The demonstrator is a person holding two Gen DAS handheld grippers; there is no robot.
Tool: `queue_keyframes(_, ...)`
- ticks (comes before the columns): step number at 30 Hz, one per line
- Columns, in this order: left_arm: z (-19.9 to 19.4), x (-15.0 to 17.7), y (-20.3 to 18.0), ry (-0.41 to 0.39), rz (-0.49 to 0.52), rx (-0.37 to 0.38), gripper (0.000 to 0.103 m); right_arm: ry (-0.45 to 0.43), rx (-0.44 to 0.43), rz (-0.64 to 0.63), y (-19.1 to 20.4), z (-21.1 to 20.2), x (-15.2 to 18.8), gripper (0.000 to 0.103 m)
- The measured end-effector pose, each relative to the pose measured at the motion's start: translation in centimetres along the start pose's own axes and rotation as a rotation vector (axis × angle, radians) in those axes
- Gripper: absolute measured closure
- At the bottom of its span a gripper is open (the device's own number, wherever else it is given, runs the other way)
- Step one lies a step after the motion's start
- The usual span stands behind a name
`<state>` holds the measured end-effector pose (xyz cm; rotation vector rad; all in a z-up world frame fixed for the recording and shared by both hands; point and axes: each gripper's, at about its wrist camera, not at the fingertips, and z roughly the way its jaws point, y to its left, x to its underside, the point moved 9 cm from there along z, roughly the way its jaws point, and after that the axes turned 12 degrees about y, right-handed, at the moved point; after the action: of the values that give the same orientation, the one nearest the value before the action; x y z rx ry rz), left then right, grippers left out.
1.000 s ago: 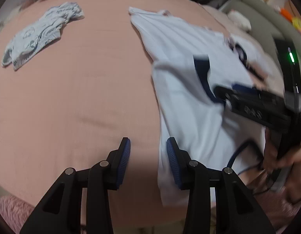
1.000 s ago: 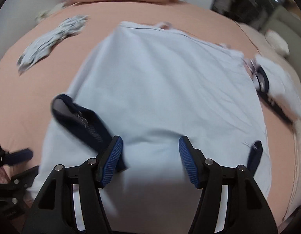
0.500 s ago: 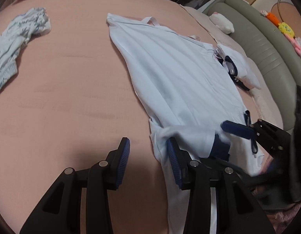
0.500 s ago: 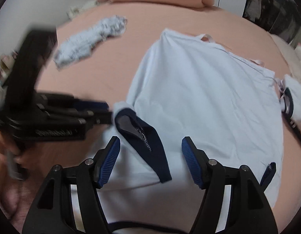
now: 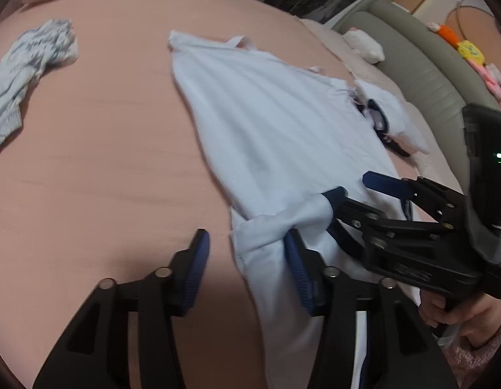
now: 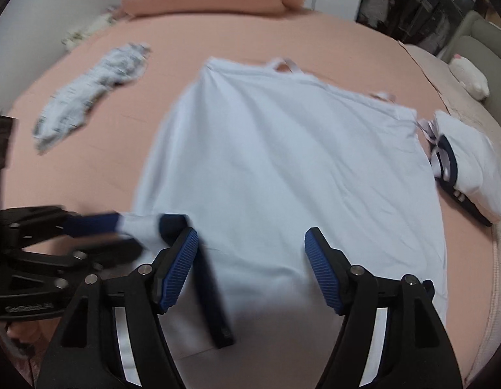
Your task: Fold clothes
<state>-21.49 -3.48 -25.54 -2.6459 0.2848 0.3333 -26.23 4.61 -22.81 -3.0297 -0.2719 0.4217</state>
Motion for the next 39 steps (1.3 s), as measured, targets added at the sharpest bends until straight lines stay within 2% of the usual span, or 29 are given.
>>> queue_keyframes(2,-1.5,0.0,-0.3,-0.038,0.075,-0.065,0.051,0.05,0.019,0.01,-0.8,2.0,-0.1,0.029)
queue_keyframes(3,-2.5,0.2,-0.4,-0.069,0.107,-0.095,0.051,0.073,0.022,0.013,-1.2,3.0,-0.1,0.023)
queue_keyframes(5,-3.9,1.4,0.1,-0.076,0.097,-0.1,0.051,0.087,-0.005,0.062,-1.9,2.7,0.1,0.022)
queue_keyframes(6,-4.3,2.1,0.6,-0.068,0.068,-0.092,0.051,0.081,-0.018,0.087,-2.2,2.0,0.3,0.026)
queue_keyframes(9,-5.1,4.1,1.2,-0.045,0.002,-0.083,0.051,-0.002,-0.066,0.087,-1.7,-1.2,1.2,0.027)
queue_keyframes(13,-4.3,5.6,-0.5,0.013,0.021,-0.055,0.051,-0.043,-0.11,-0.01,1.4,-3.9,4.0,0.027)
queue_keyframes(15,-3.0,6.7,-1.2,0.074,0.041,-0.084,0.051,-0.028,-0.081,-0.07,2.8,-3.5,5.7,0.027)
queue_keyframes(17,-1.6,8.1,-0.8,0.128,0.039,-0.171,0.045,-0.007,-0.016,-0.111,3.1,-2.3,6.8,0.027)
queue_keyframes(19,-1.7,8.8,-0.8,0.114,0.055,-0.229,0.04,-0.004,0.034,-0.131,2.6,-1.0,7.3,0.025)
queue_keyframes(22,-2.4,10.3,-0.9,0.137,0.06,-0.259,0.038,-0.016,0.085,-0.12,1.5,-1.1,7.6,0.023)
queue_keyframes(25,-2.5,11.8,-1.0,0.167,0.094,-0.273,0.037,-0.015,0.089,-0.075,0.0,-1.7,7.3,0.023)
queue_keyframes(27,-2.8,11.8,-1.1,0.163,0.104,-0.253,0.037,-0.019,0.101,-0.05,-0.9,-2.1,7.0,0.023)
queue_keyframes(30,-4.2,10.5,0.1,0.084,0.018,-0.145,0.037,-0.026,0.11,-0.047,-1.0,-2.7,6.5,0.023)
queue_keyframes(32,-5.5,8.4,1.6,0.001,-0.048,-0.105,0.037,-0.055,0.095,-0.044,-0.5,-3.7,6.0,0.023)
queue_keyframes(35,-6.1,4.7,3.6,-0.063,-0.103,-0.099,0.039,-0.102,0.053,-0.045,0.7,-4.9,4.7,0.023)
queue_keyframes(39,-3.9,0.9,2.4,-0.041,-0.032,-0.002,0.039,-0.088,0.033,-0.064,2.3,-4.2,2.8,0.023)
